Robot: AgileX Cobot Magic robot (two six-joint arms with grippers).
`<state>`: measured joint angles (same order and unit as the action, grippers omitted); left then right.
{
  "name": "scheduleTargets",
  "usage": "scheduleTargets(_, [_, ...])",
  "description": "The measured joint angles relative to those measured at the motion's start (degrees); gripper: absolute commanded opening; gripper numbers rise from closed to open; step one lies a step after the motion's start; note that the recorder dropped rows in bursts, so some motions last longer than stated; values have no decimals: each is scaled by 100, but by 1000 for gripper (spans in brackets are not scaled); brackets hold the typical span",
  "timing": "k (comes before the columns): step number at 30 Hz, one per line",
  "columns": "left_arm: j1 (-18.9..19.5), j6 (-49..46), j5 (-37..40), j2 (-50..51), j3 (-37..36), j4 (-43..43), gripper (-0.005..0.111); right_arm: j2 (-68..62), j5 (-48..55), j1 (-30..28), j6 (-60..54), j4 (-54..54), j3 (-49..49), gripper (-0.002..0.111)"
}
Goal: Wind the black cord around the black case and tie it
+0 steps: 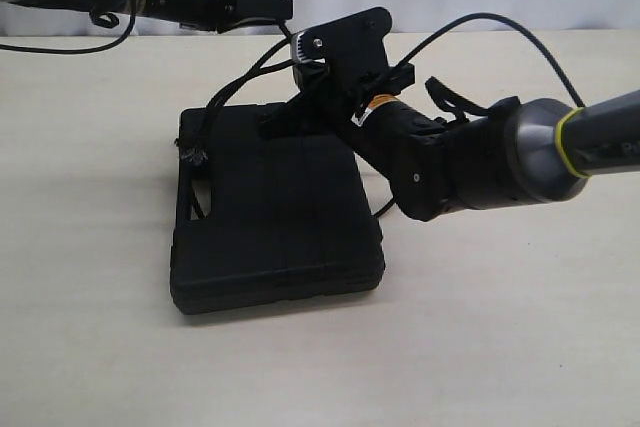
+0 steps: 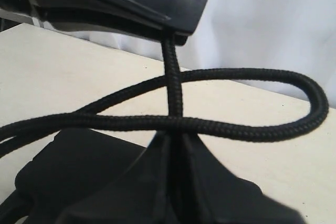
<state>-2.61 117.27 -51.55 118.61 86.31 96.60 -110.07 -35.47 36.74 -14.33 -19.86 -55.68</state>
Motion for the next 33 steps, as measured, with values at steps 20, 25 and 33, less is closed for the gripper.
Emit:
scheduleTargets(20, [0, -60, -438, -228, 0, 22, 0, 2067, 3761, -901, -2713, -2150, 0, 58])
scheduleTargets(25, [0, -60, -679, -264, 0, 35, 0, 2296, 5036, -1433, -2987, -2248, -370, 38])
scheduleTargets(33, [0, -60, -949, -267, 0, 35, 0, 1339, 7567, -1776, -3727, -2297, -1946, 38])
